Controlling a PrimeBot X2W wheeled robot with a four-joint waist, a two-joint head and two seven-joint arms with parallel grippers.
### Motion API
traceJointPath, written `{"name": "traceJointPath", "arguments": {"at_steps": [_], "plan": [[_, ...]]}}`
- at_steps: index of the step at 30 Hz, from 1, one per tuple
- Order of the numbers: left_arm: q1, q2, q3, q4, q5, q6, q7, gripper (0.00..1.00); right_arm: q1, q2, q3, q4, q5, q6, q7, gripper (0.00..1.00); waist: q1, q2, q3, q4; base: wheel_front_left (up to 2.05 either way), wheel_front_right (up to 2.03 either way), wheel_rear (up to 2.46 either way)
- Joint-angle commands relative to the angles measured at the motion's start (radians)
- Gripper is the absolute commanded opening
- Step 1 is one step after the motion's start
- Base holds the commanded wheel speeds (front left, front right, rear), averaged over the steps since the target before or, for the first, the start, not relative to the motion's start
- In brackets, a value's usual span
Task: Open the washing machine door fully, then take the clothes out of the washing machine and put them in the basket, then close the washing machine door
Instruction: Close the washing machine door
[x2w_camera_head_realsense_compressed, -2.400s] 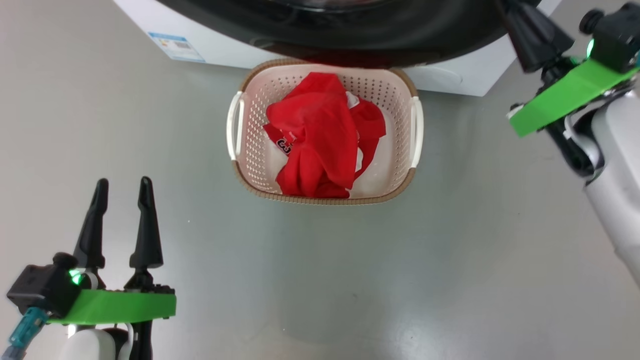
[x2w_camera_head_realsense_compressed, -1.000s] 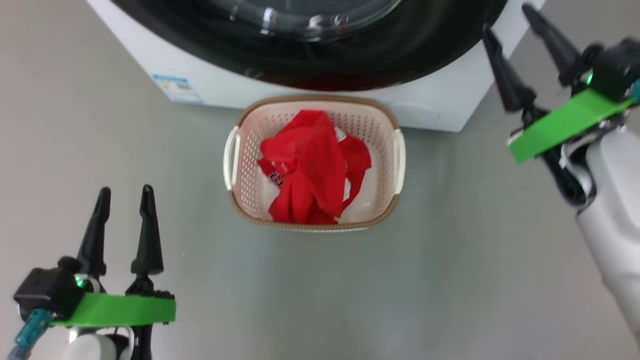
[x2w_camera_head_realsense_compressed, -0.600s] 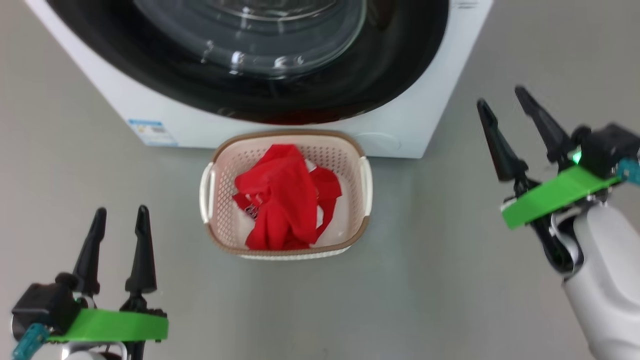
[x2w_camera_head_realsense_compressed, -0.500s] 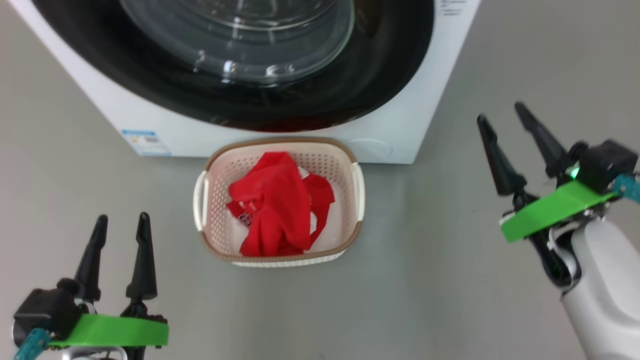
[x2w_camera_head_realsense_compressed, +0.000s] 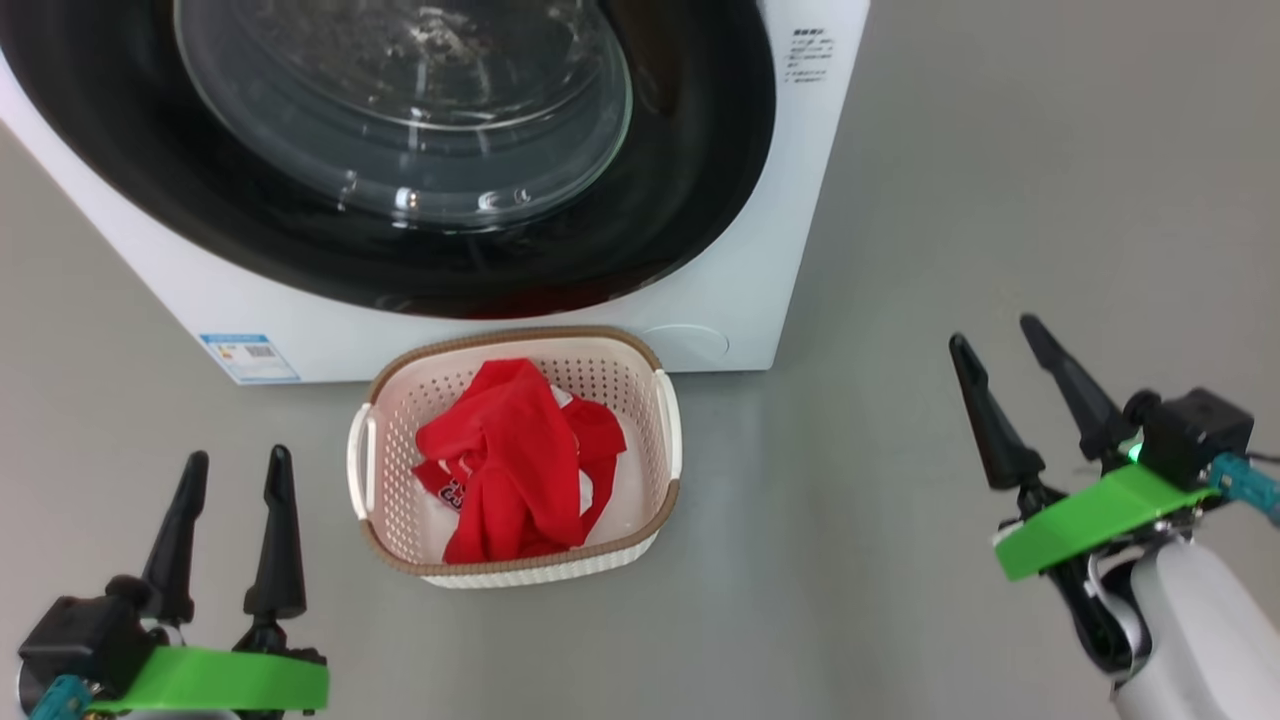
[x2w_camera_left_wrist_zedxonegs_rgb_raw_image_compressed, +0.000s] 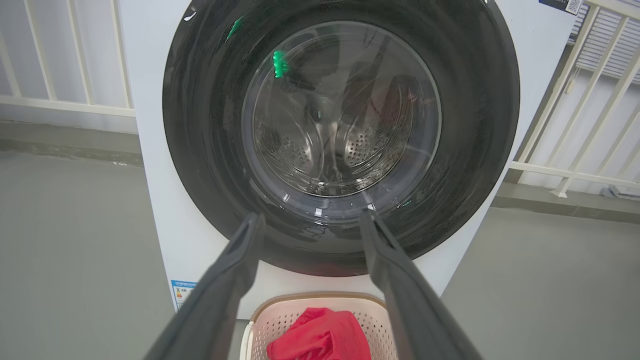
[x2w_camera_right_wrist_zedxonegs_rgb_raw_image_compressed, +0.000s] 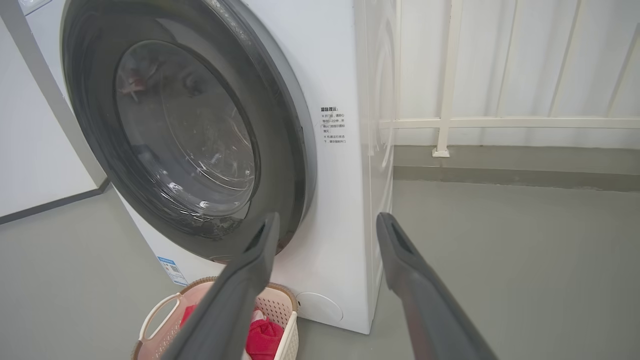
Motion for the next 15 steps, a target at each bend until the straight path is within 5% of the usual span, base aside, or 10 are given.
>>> {"name": "traceJointPath", "arguments": {"at_steps": [1,15], "plan": [[0.003,0.027,0.033,-0.028,-0.009,0.002,0.001,1.00,0.021,0.001,0.010,-0.030,-0.005,-0.002,-0.005,1.00,0.0000,-0.0001,-0.011,-0.009,0.00,0.00,0.00],[0.038,0.036,0.030,-0.030,-0.031,0.012,0.009,1.00,0.091,0.028,-0.014,-0.042,-0.012,-0.002,-0.005,1.00,0.0000,-0.0001,-0.046,-0.028,0.00,0.00,0.00]]}}
